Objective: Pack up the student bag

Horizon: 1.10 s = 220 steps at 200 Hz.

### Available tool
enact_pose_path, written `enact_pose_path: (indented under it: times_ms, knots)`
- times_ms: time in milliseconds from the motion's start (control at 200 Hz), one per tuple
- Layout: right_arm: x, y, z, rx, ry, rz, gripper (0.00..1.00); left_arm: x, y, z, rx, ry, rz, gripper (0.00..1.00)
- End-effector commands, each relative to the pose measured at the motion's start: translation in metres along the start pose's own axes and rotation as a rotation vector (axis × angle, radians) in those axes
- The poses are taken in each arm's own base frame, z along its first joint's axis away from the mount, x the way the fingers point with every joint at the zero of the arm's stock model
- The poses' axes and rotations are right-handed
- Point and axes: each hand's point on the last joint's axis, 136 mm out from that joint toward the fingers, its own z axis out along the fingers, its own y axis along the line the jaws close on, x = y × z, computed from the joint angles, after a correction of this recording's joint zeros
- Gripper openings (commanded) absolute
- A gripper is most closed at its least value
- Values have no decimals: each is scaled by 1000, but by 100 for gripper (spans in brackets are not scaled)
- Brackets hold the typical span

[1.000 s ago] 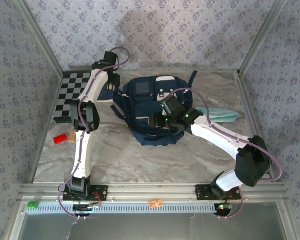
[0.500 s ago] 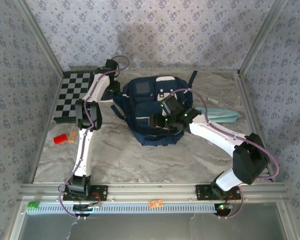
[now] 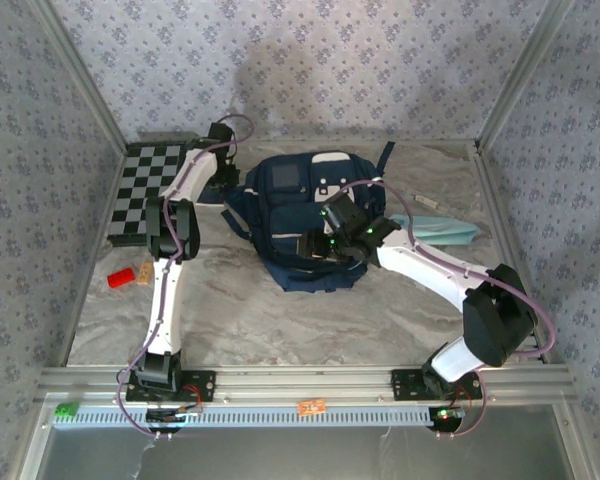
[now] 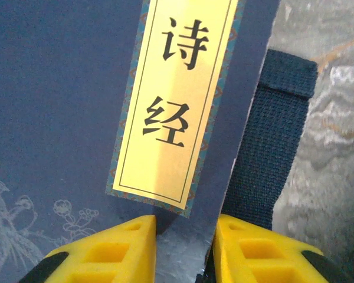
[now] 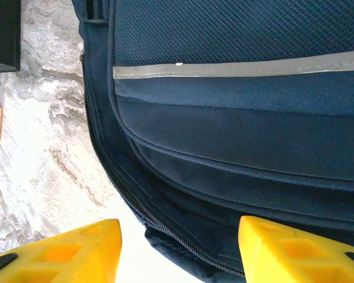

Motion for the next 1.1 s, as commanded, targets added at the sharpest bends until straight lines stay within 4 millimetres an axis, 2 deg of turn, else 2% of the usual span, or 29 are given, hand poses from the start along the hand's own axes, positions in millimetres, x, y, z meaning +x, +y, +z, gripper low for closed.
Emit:
enact_pose_path:
  times_ms: [0,165,190,350,450,490,535,585,635,715,905,980,1094]
  knots:
    - [1,1,-9,-13,-6,9,56,53,-8,0,55,176,-84,28]
    - [6,-1,-12,-14,-11,8,56,79,-12,-13,103,202,-204,28]
    - [6,-1,-14,-19,-15,8,56,90,-10,-12,93,223,-222,28]
    - [11,-4,-22,-29,-33,10,56,122,-14,-26,123,236,-309,30]
    - [16,-11,-25,-19,-31,9,56,146,-10,-36,96,242,-358,31]
    - [19,-16,-24,-12,-27,8,56,157,-10,-40,91,239,-376,35]
    - [22,-20,-24,-5,-23,5,56,169,-9,-47,79,242,-392,44]
    - [24,-24,-23,6,-13,0,56,178,-7,-56,73,243,-416,47]
    - [27,-28,-21,13,-2,-7,56,174,-10,-65,110,208,-437,48]
    - [32,-31,-18,19,16,-16,56,172,-1,-85,108,169,-445,58]
    - [43,-31,-7,9,53,-26,56,169,23,-113,146,110,-475,65]
    - [44,-28,-6,6,48,-28,56,163,40,-115,128,71,-447,67]
    - [50,-22,-3,-3,52,-36,56,150,52,-110,115,80,-359,72]
